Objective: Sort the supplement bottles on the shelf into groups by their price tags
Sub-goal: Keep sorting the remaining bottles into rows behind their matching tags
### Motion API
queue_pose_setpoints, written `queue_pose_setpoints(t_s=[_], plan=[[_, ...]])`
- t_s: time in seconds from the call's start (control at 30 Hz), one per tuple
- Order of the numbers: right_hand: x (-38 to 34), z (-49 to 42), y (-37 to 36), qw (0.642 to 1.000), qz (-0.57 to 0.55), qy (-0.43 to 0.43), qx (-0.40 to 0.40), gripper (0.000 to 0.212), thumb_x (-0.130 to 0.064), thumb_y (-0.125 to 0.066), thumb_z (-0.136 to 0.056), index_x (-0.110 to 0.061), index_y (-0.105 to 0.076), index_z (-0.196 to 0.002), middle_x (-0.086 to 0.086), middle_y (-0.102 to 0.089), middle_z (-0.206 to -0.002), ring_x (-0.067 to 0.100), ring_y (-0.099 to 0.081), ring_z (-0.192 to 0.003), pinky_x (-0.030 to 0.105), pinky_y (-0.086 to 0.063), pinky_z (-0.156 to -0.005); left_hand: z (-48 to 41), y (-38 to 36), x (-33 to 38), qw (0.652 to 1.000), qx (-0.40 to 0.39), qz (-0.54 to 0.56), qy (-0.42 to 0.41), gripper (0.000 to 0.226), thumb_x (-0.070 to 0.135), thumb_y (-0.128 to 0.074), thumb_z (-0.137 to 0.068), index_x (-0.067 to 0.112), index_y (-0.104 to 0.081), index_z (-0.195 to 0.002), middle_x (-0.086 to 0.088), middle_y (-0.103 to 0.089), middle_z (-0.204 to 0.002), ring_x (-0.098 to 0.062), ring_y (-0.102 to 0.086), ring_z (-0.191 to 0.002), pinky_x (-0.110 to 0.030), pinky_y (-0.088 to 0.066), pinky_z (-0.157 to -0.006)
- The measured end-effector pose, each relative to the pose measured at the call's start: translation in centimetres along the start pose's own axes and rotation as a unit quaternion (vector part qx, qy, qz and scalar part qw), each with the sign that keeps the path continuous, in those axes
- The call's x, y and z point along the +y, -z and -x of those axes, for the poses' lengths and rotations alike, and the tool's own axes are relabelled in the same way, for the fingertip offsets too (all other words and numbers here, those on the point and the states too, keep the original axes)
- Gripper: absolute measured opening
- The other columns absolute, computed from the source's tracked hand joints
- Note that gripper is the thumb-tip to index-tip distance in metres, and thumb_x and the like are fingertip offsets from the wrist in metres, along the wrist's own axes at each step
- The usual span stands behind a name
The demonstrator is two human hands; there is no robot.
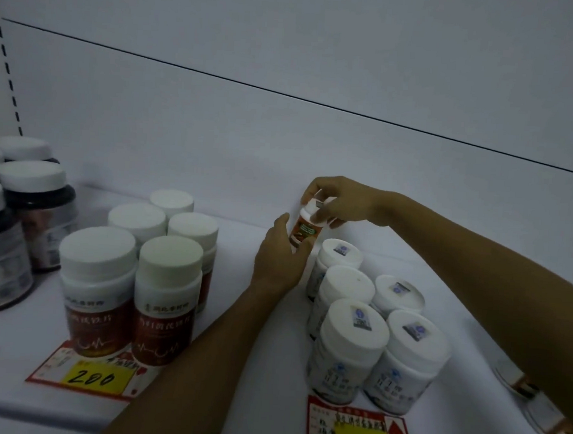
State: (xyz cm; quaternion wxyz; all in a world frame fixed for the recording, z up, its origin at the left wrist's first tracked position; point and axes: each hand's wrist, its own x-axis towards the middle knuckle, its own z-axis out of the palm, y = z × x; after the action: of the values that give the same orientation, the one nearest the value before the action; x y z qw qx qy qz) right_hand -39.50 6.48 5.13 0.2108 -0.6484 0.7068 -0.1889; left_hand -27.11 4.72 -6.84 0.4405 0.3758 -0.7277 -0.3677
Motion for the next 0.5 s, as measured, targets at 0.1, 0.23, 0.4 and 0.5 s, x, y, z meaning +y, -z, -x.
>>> queue_pose_setpoints(t_s=[0.1, 0.23, 0.4, 0.5], plan=[[-0.4, 0.5, 0.0, 0.996, -0.084, -0.001, -0.011, 0.036, -0.006, -0.063, -0.086, -0.021, -0.055, -0.118, 0.008, -0.057, -0.120, 0.028, -0.062, -0.104, 0.036, -0.057, -0.085, 0.3, 0.4, 0.1, 0.999, 0.033, 0.032, -0.006, 0.046, 0.025, -0.060, -0.088, 0.013, -0.045, -0.129, -0.006, -0.057, -0.127, -0.018, -0.055, -0.112, -0.020, -0.039, -0.086], [-1.0, 1.2, -0.2, 0.991, -0.128, 0.031, 0.007, 0.037, -0.006, -0.064, -0.086, -0.019, -0.054, -0.119, 0.009, -0.057, -0.124, 0.027, -0.060, -0.108, 0.033, -0.056, -0.086, 0.4, 1.2, 0.4, 0.990, 0.128, 0.058, -0.026, 0.048, 0.024, -0.070, -0.080, 0.015, -0.050, -0.123, -0.003, -0.060, -0.120, -0.010, -0.054, -0.101, -0.019, -0.042, -0.082], [-2.7, 3.2, 1.6, 0.990, -0.104, 0.090, 0.020, 0.037, 0.000, -0.068, -0.080, -0.020, -0.056, -0.108, 0.004, -0.056, -0.121, 0.023, -0.057, -0.111, 0.038, -0.056, -0.087, 0.5, 2.0, 2.6, 0.975, 0.187, 0.109, -0.056, 0.047, 0.015, -0.076, -0.073, 0.017, -0.052, -0.114, -0.002, -0.059, -0.116, -0.014, -0.058, -0.103, -0.014, -0.047, -0.081], [-3.0, 4.8, 3.2, 0.990, -0.093, 0.103, 0.030, 0.037, 0.000, -0.069, -0.079, -0.021, -0.056, -0.107, 0.002, -0.056, -0.123, 0.019, -0.056, -0.112, 0.037, -0.056, -0.087, 0.9, 2.1, 4.5, 0.973, 0.187, 0.111, -0.073, 0.046, 0.015, -0.076, -0.073, 0.016, -0.052, -0.112, -0.002, -0.059, -0.116, -0.015, -0.058, -0.103, -0.020, -0.050, -0.086]])
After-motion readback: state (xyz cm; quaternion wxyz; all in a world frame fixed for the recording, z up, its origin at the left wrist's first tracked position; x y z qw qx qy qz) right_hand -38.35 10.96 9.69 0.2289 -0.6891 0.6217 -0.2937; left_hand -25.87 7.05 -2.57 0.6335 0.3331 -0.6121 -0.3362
